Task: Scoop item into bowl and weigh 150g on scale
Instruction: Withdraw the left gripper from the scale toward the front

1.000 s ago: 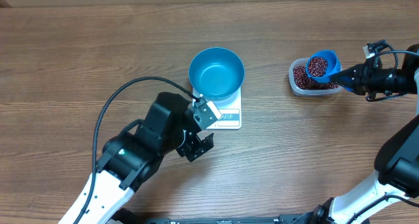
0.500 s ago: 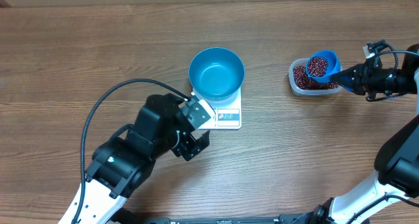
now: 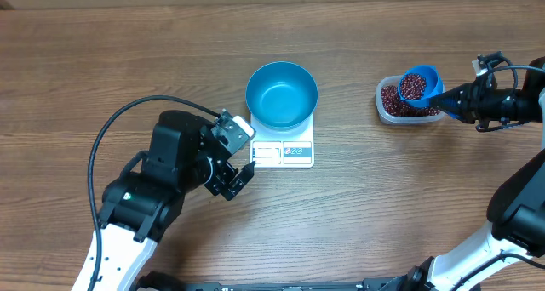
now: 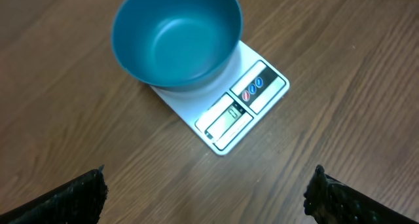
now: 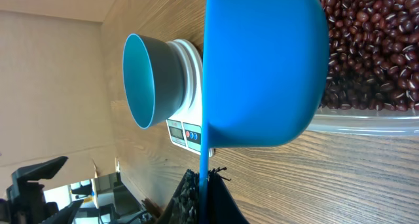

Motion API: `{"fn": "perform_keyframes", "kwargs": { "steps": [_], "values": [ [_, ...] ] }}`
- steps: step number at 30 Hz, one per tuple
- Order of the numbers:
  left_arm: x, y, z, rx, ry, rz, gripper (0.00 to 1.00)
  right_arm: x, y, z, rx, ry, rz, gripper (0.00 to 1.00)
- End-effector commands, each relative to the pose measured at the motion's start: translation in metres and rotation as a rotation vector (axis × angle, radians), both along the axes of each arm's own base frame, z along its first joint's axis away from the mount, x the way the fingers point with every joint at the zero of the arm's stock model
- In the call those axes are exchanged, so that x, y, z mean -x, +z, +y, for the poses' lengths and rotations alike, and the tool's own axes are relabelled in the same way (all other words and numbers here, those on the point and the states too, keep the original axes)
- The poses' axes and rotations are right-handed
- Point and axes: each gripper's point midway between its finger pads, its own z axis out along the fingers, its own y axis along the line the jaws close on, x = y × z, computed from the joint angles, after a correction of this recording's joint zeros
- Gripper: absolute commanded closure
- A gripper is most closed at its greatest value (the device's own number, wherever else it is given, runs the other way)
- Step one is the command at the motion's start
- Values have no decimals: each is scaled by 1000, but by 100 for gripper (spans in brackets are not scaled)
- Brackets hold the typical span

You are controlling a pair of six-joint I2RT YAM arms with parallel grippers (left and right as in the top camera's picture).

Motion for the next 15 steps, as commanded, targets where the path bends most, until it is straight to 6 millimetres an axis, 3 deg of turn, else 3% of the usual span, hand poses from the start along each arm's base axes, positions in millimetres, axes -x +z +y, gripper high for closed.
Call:
{"fn": "perform_keyframes", "kwargs": {
  "steps": [1, 8, 15],
  "values": [
    [1, -8, -9, -3, -88, 23, 0, -2, 2, 0, -11, 0, -16, 96],
    [-2, -28, -16, -22, -133, 93, 0, -1, 2, 0, -12, 0, -14, 96],
    [-6, -25, -17, -34, -152, 74, 0, -1, 2, 0, -12, 0, -14, 96]
  ]
}}
